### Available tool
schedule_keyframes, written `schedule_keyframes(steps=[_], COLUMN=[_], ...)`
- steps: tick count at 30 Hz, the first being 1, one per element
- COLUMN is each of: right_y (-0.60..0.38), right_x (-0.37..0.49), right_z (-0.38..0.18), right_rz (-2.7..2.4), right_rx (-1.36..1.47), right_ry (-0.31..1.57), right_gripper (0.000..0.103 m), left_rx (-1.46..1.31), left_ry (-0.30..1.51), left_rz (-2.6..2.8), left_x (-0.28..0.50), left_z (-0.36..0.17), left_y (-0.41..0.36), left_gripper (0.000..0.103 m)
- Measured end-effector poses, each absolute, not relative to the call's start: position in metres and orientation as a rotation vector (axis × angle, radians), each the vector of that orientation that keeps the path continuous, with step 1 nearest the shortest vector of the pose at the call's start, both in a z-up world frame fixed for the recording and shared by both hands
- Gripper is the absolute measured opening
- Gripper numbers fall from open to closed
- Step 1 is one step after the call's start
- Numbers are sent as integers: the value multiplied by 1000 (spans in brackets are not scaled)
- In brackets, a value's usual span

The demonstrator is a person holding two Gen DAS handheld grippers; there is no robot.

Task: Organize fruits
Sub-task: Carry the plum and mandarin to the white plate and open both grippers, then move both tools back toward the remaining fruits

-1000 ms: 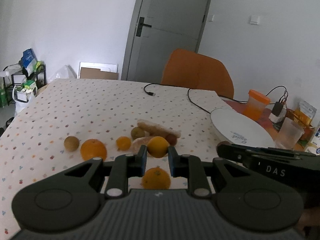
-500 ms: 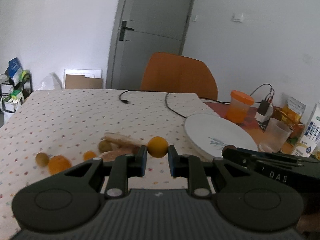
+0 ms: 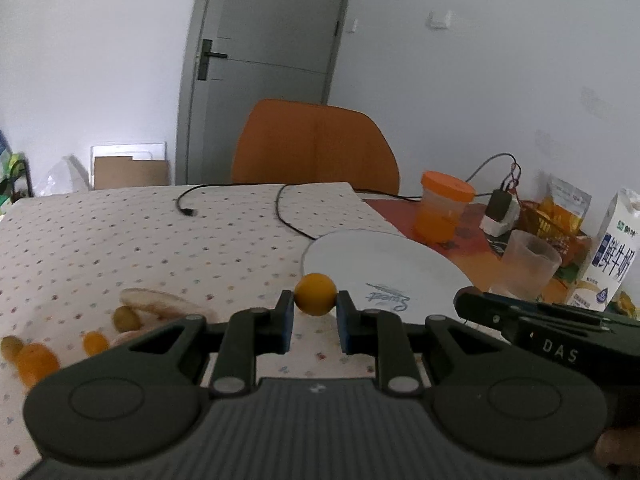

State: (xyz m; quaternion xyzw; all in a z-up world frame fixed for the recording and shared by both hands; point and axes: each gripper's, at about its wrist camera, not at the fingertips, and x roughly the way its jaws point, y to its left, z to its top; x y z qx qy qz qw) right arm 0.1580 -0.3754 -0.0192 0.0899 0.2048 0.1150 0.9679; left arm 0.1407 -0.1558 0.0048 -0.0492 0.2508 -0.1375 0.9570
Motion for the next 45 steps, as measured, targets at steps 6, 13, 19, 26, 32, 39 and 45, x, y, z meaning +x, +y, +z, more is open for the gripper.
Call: schedule_keyframes(steps=[6,13,19,26,32,39,45], right_y=[-386,-394,-396,-403,-405,-400,-387], right_x=[166,175,182,181,174,164,157], right_z=[-29,-38,-43,-44,-41,-38,-31], right_rz=[216,201,189,158,161,190,245], right_rx=[189,194,194,206,220,259,297], right_ry=[424,442,462,454,455,450,456], right_gripper=[23,23,23,29,31,51,65], left_rx=[-85,-92,-95,-108,-135,-168,-203], left_ry=[523,562,580,593,613,596,560], left_rz=[-293,-302,-309,-323,-286,-255,-217], left_x=[154,172,184,192,189,172,150], left_z=[-1,-16,-23,-29,-29,-21,-8], left_y=[-177,-194,-204,-213,-201,-178,-154], left_gripper=[21,21,21,23,28,53,78])
